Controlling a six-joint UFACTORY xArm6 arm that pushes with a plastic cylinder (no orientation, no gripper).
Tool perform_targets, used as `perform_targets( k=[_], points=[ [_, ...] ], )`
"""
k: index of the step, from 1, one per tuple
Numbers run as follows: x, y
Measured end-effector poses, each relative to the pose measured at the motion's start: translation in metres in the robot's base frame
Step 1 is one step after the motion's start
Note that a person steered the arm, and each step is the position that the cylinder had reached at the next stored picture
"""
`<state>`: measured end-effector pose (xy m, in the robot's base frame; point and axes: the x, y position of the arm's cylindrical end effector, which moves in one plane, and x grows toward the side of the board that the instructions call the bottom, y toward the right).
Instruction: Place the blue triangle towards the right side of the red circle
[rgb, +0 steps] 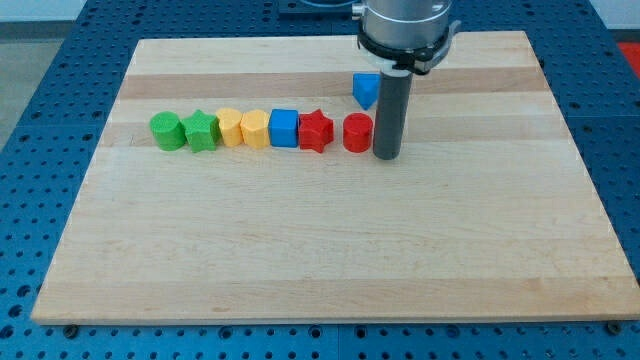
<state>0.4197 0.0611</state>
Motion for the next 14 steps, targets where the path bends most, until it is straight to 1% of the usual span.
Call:
perform_targets(
  k=[1,3,4,5,6,7,8,10,11,14],
  points=[
    [-0.016,-0.002],
    [-0.018,-0.002],
    [-0.026,0.022],
    [-0.061,0.056],
    [-0.109,0.078],
    [-0.155,0.079],
    [-0.174,0.056],
    [-0.171,-0.017],
    [-0.155,-0.036],
    [-0.126,-0.036]
  ],
)
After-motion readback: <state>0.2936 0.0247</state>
